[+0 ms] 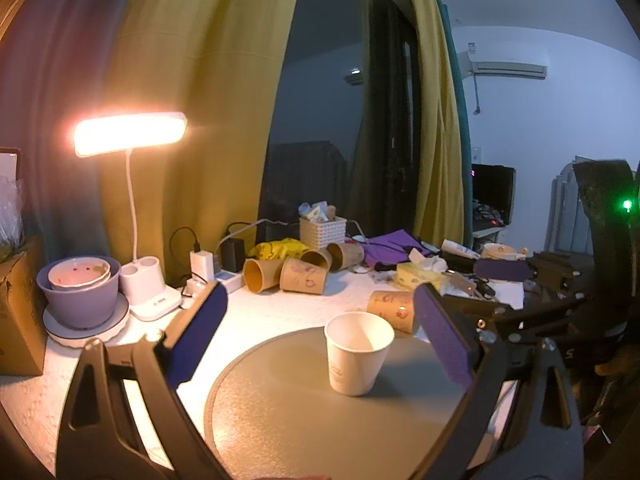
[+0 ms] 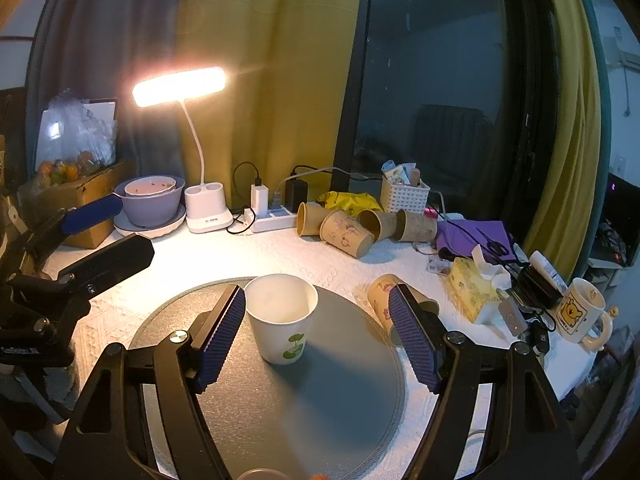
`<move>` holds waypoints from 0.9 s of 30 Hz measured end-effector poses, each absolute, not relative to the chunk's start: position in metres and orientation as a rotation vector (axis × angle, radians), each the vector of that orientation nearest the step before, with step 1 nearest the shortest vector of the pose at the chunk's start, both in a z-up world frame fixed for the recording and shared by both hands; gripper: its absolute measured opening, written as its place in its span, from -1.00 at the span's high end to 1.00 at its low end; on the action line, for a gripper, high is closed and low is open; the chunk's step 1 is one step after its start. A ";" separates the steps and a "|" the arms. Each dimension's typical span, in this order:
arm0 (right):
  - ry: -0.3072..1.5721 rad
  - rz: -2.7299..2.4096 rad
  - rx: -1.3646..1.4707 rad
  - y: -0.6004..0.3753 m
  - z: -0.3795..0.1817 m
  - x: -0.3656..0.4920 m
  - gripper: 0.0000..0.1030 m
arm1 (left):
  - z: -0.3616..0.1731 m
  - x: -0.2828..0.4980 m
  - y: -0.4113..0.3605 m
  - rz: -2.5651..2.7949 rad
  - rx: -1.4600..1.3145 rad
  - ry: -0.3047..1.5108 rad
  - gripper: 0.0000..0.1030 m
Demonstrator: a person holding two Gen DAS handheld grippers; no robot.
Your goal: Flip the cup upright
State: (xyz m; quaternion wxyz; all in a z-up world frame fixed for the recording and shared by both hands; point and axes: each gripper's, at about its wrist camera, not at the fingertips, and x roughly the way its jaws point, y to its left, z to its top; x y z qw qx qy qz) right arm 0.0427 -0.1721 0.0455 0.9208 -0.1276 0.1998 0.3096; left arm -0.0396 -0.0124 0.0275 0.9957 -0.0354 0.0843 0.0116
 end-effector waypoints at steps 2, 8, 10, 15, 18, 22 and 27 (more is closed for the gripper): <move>0.412 0.636 -0.262 -0.172 0.046 0.043 -0.50 | 0.028 -0.039 -0.013 0.020 -0.069 0.171 -0.85; 0.413 0.635 -0.261 -0.173 0.046 0.044 -0.50 | 0.028 -0.039 -0.013 0.017 -0.071 0.172 -0.85; 0.413 0.634 -0.261 -0.173 0.046 0.044 -0.50 | 0.027 -0.039 -0.013 0.016 -0.071 0.172 -0.85; 0.412 0.636 -0.260 -0.173 0.046 0.045 -0.50 | 0.028 -0.039 -0.013 0.015 -0.071 0.172 -0.85; 0.415 0.633 -0.260 -0.173 0.046 0.045 -0.50 | 0.027 -0.038 -0.013 0.016 -0.069 0.173 -0.85; 0.417 0.630 -0.256 -0.174 0.046 0.047 -0.50 | 0.027 -0.039 -0.014 0.015 -0.070 0.175 -0.85; 0.418 0.630 -0.257 -0.174 0.045 0.047 -0.50 | 0.027 -0.039 -0.014 0.014 -0.070 0.175 -0.85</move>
